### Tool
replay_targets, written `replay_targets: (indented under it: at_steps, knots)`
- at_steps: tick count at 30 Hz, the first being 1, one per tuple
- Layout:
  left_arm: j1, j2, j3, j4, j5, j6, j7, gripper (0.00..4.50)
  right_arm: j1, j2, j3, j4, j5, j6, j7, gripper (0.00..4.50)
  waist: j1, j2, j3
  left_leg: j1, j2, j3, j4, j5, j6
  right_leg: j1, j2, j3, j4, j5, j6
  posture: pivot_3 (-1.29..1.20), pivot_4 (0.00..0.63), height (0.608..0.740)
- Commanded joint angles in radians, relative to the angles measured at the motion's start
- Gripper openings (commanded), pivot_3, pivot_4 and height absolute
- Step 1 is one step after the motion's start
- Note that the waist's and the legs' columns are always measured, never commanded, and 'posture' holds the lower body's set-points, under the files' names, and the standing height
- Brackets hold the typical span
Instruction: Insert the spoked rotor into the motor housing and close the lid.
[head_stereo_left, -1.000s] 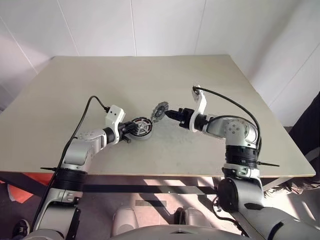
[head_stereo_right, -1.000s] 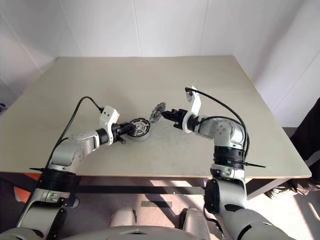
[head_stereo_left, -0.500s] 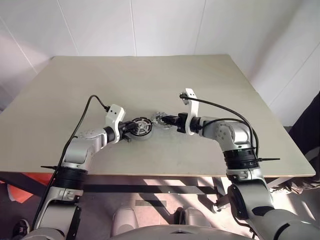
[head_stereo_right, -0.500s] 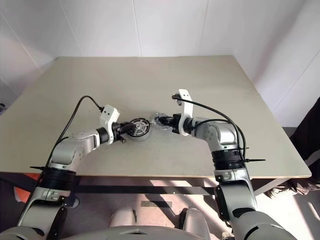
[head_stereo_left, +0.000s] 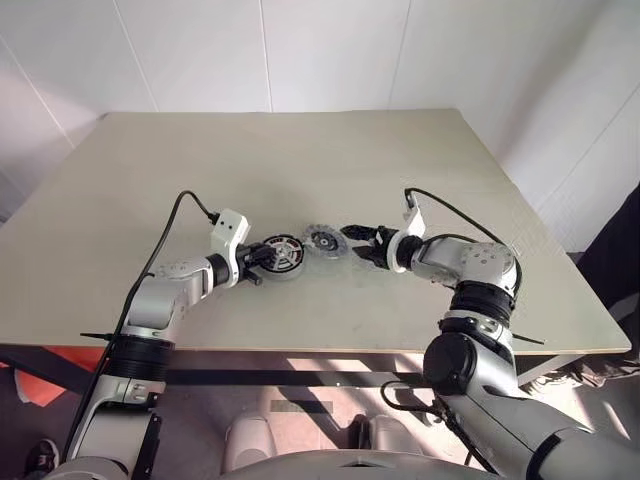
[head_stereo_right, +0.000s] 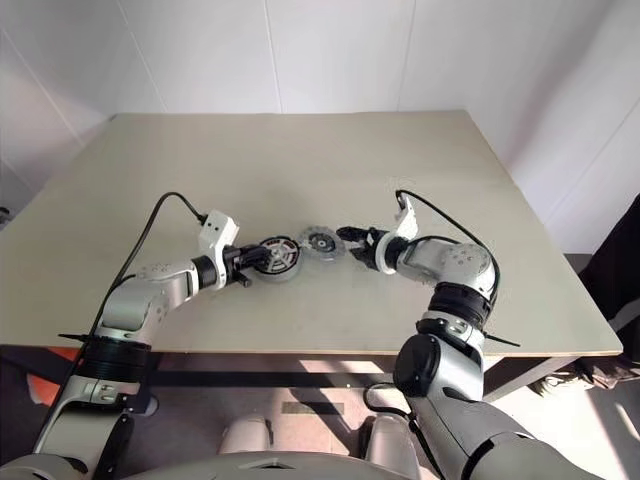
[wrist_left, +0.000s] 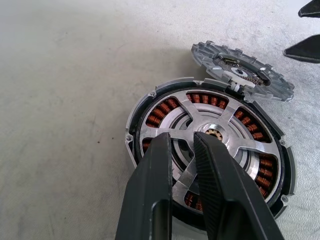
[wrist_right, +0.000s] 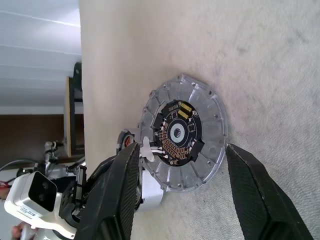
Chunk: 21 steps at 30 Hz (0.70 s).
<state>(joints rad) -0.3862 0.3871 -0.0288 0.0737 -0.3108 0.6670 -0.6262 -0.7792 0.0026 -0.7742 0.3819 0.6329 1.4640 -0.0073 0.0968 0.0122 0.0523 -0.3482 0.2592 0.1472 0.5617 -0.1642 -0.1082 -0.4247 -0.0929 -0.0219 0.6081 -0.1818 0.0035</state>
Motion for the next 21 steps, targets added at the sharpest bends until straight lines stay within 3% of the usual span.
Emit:
replay_targets:
  at_steps: [1,8,21]
  knots:
    - [-0.012,0.011,0.004,-0.018,0.003,-0.008,-0.004,0.78,0.001,0.034,-0.024,-0.060,0.014,0.066,-0.046,2.96,0.000,0.000,0.000,0.000,0.000,0.000,0.000,0.000,0.000,0.000,0.000,0.000,0.000,0.000,0.000,0.00,0.000,0.740]
    - [-0.005,0.019,0.000,-0.019,0.008,-0.010,-0.007,0.78,0.007,0.087,-0.074,-0.118,0.018,0.119,-0.056,2.96,0.001,0.000,0.000,0.000,0.000,0.000,-0.001,0.000,0.000,0.000,0.000,0.000,0.000,-0.001,0.001,0.00,0.000,0.740]
    - [0.000,0.028,-0.010,-0.027,0.016,-0.010,-0.010,0.78,-0.031,0.099,-0.009,0.071,0.014,-0.194,-0.030,2.96,-0.001,0.000,0.000,0.001,0.000,0.000,-0.001,0.001,-0.001,0.000,0.000,0.000,0.000,-0.001,0.002,0.00,0.000,0.740]
